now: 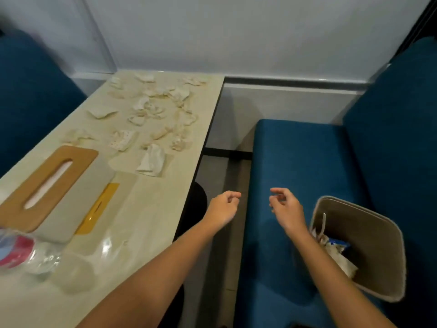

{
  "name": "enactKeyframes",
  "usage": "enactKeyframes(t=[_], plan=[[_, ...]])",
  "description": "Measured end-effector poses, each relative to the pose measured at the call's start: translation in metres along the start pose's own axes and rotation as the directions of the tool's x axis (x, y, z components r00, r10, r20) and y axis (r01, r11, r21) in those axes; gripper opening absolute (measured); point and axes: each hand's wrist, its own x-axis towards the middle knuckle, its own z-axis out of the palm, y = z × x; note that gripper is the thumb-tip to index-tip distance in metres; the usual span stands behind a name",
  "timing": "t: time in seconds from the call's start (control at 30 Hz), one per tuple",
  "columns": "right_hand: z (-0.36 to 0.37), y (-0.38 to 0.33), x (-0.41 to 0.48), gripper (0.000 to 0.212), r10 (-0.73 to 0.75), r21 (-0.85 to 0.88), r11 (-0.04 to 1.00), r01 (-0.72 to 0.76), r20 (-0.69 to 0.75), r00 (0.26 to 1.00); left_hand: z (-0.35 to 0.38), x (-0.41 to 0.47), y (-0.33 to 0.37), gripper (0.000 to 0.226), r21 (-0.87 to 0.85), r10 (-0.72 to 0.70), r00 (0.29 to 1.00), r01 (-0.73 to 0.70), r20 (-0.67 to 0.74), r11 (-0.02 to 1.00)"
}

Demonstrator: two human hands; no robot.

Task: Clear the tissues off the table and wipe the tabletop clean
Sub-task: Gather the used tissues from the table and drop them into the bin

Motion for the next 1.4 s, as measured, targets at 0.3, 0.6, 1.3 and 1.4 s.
enactKeyframes(t=[0.3,0.6,1.3,1.4], plan=[[0.100,-0.056,-0.010,0.015,-0.120,-0.032,0.990,0.134,0.280,0.953,-0.110,-0.035,-0.055,0.027,0.047,-0.018,0.934,0.037,-0.357,0.998],[0.153,-0.085,0.003,0.020,-0.190,-0.088,0.966,0.242,0.392,0.900,-0.170,-0.019,-0.080,0.030,0.128,-0.023,0.865,0.100,-0.502,0.987],[0.216,-0.126,0.098,0.026,-0.310,-0.225,0.877,0.425,0.411,0.857,-0.211,0.104,-0.072,0.087,0.279,-0.096,0.862,0.264,-0.497,0.923],[0.233,-0.136,0.121,0.028,-0.362,-0.245,0.850,0.467,0.372,0.855,-0.209,0.125,-0.074,0.092,0.402,-0.068,0.855,0.310,-0.514,0.861]])
